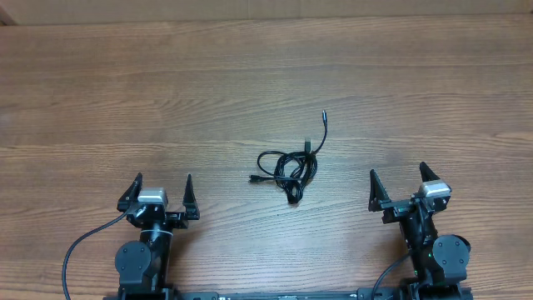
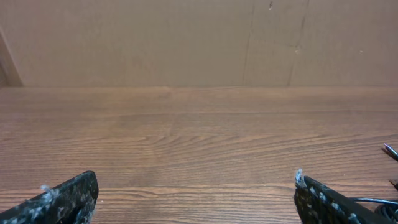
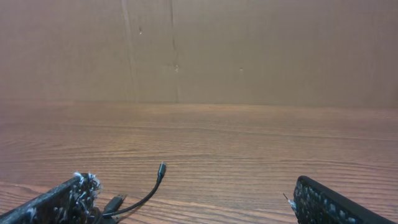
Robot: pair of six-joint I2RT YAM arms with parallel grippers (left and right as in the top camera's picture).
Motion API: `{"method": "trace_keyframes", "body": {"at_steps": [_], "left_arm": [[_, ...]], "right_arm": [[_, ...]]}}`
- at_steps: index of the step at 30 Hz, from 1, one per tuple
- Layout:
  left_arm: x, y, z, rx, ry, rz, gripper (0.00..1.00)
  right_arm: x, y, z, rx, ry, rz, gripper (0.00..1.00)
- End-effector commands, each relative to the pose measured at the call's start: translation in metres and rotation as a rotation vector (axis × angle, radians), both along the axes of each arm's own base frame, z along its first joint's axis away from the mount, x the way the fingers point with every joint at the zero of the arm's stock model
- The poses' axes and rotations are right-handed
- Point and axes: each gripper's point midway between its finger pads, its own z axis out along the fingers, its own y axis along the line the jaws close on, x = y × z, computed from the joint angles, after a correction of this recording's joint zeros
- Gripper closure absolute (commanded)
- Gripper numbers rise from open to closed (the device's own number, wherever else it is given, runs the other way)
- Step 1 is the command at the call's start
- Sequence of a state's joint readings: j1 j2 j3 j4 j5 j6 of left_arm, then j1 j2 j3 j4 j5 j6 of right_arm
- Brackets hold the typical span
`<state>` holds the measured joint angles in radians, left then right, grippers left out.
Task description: Untangle cables
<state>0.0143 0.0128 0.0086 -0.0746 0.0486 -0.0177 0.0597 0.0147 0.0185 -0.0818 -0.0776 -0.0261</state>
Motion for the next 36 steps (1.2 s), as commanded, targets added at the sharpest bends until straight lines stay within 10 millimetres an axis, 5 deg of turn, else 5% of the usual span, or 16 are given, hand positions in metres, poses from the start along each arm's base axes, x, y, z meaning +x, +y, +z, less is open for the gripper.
{"method": "trace_keyframes", "body": {"at_steps": [1, 36], "left_arm": [[-0.0002, 0.0003, -0.0006, 0.022, -0.003, 0.001, 0.00], [-0.0002, 0.0003, -0.0006, 0.022, -0.003, 0.001, 0.00]], "right_arm": [[0.0001, -0.0014, -0.0018, -0.001, -0.004, -0.008, 0.00], [0.0001, -0.0014, -0.0018, -0.001, -0.004, -0.008, 0.00]]}}
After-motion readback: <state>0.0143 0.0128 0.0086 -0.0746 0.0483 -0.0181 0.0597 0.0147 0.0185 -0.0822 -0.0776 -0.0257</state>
